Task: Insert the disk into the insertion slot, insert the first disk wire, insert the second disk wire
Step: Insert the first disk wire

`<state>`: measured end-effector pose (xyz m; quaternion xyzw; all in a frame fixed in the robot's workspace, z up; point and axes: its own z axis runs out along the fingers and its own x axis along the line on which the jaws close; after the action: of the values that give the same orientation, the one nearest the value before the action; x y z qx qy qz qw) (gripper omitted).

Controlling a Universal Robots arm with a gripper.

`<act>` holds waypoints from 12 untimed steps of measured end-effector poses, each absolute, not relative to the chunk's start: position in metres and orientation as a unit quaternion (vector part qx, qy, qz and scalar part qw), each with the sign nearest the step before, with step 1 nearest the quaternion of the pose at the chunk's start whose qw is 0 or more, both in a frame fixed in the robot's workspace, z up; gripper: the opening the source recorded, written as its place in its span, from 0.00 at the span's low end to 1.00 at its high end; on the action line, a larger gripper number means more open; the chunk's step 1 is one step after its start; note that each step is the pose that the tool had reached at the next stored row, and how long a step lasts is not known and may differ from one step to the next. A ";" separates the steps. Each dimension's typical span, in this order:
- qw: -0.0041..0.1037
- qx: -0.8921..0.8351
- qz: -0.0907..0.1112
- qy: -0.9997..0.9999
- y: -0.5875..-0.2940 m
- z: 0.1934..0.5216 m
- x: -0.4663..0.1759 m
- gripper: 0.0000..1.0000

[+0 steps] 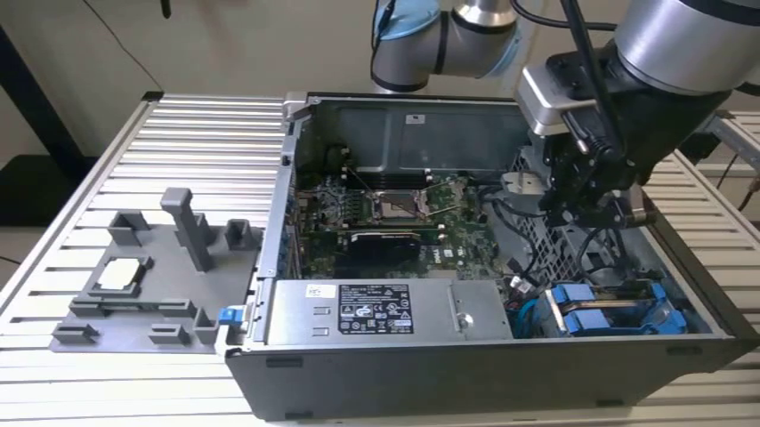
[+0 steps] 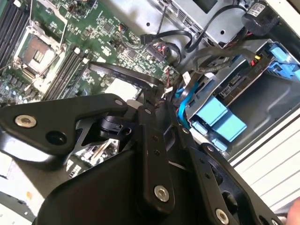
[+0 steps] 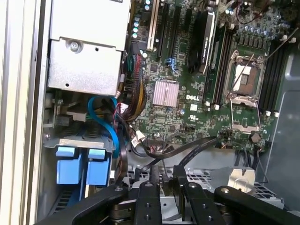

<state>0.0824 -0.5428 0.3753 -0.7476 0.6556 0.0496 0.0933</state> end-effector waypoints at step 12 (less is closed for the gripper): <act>0.093 -0.749 0.050 0.654 -0.543 0.375 0.086 0.25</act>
<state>0.0857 -0.5428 0.3752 -0.7493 0.6537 0.0499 0.0932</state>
